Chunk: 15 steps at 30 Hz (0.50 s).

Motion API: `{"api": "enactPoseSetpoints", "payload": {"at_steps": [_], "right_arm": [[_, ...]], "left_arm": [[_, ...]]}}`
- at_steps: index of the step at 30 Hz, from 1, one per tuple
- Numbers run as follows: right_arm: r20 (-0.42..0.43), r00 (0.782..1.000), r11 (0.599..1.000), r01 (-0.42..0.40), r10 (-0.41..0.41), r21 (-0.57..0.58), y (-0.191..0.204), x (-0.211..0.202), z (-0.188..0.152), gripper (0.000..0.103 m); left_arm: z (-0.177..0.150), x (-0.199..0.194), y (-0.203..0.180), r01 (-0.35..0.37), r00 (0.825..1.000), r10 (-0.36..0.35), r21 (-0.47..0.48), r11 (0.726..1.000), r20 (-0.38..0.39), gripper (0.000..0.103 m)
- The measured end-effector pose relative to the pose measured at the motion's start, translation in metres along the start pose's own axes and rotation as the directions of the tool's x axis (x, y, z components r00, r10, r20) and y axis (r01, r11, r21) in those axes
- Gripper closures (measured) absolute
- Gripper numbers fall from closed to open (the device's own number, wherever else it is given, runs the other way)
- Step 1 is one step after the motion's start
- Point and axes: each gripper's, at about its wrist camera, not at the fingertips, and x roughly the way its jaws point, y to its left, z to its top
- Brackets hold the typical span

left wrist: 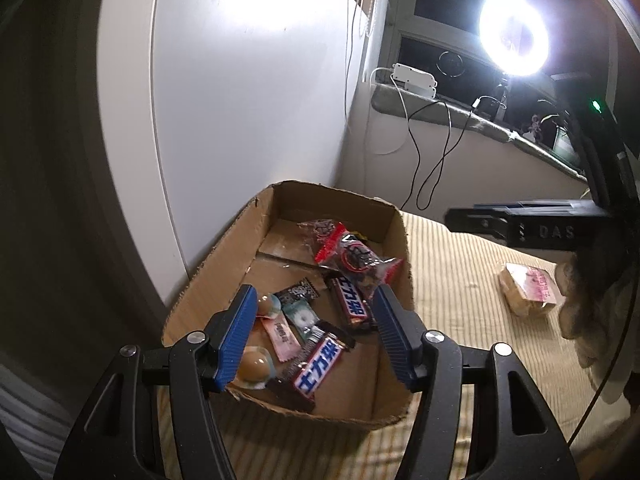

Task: Organize snacks
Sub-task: 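Move both open tools to the bagged bread slice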

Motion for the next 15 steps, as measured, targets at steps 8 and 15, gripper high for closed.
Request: {"api": "enactPoseSetpoints", "payload": {"at_steps": [8,15], "right_arm": [[0.069,0.993,0.994,0.092,-0.095,0.052,-0.039,-0.043,-0.042,0.026],[0.073,0.975,0.971,0.198,-0.209,0.134,-0.093,-0.080,-0.089,0.025]], "left_arm": [[-0.006,-0.006,-0.043,0.090,0.995,-0.088,0.035,0.995,-0.051,0.029],[-0.011,0.012,-0.103,0.182,0.980,-0.169,0.131,0.975,-0.105,0.029]]}}
